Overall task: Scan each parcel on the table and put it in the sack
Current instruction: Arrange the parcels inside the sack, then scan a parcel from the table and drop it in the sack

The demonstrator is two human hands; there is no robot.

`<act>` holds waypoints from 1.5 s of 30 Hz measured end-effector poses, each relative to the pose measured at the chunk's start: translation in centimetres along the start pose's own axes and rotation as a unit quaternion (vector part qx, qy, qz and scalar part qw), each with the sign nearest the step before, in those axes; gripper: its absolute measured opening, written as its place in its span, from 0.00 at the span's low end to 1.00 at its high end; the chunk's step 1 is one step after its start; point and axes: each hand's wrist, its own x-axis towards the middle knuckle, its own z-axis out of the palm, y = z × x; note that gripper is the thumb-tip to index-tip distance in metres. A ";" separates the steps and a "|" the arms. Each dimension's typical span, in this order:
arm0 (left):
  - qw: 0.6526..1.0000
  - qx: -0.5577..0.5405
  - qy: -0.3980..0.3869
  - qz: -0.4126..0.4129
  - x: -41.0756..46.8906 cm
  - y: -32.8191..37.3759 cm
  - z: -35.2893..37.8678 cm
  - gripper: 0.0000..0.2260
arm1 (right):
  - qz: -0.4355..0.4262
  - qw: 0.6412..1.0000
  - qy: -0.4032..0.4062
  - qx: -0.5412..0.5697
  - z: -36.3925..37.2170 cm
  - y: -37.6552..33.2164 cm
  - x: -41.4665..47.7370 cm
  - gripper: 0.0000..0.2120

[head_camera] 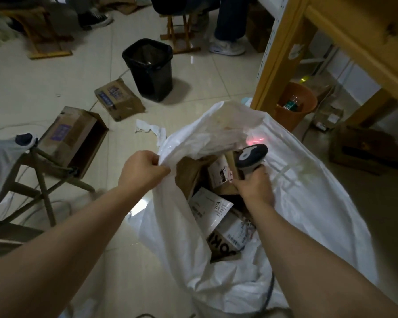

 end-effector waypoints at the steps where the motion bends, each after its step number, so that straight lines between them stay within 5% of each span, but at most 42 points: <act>1: 1.000 -0.009 -0.009 -0.004 0.1 -0.1 0.4 0.09 | 0.006 1.000 0.021 0.011 -0.5 0.1 -0.1 0.31; 5: 0.999 -0.033 -0.005 -0.024 -0.1 0.0 1.8 0.22 | 0.026 0.997 -0.045 0.052 -0.7 -0.3 -2.1 0.32; 10: 1.000 -0.007 0.013 -0.007 -1.5 1.5 2.6 0.30 | 0.112 0.975 -0.099 0.166 -1.1 1.1 -5.7 0.19; 15: 0.994 0.104 0.015 -0.025 -4.3 5.3 3.7 0.41 | 0.245 0.882 -0.113 0.387 -6.7 2.3 -10.1 0.14; 20: 0.984 0.138 -0.050 0.098 -11.2 11.2 6.6 0.41 | 0.249 0.810 -0.148 0.509 -15.1 2.4 -15.6 0.16; 25: 0.942 0.178 -0.092 0.271 -19.5 17.3 8.9 0.38 | 0.234 0.783 -0.052 0.574 -23.5 4.9 -20.8 0.17; 31: 0.877 0.126 -0.124 0.447 -30.2 22.5 9.6 0.35 | 0.152 0.764 0.065 0.623 -33.4 10.0 -29.2 0.06; 36: 0.830 0.060 -0.155 0.532 -39.1 26.6 9.7 0.25 | 0.119 0.749 0.130 0.638 -40.4 13.2 -36.3 0.09; 45: 0.740 0.010 -0.233 0.630 -53.9 36.5 13.8 0.30 | 0.090 0.658 0.310 0.680 -50.2 22.8 -43.5 0.04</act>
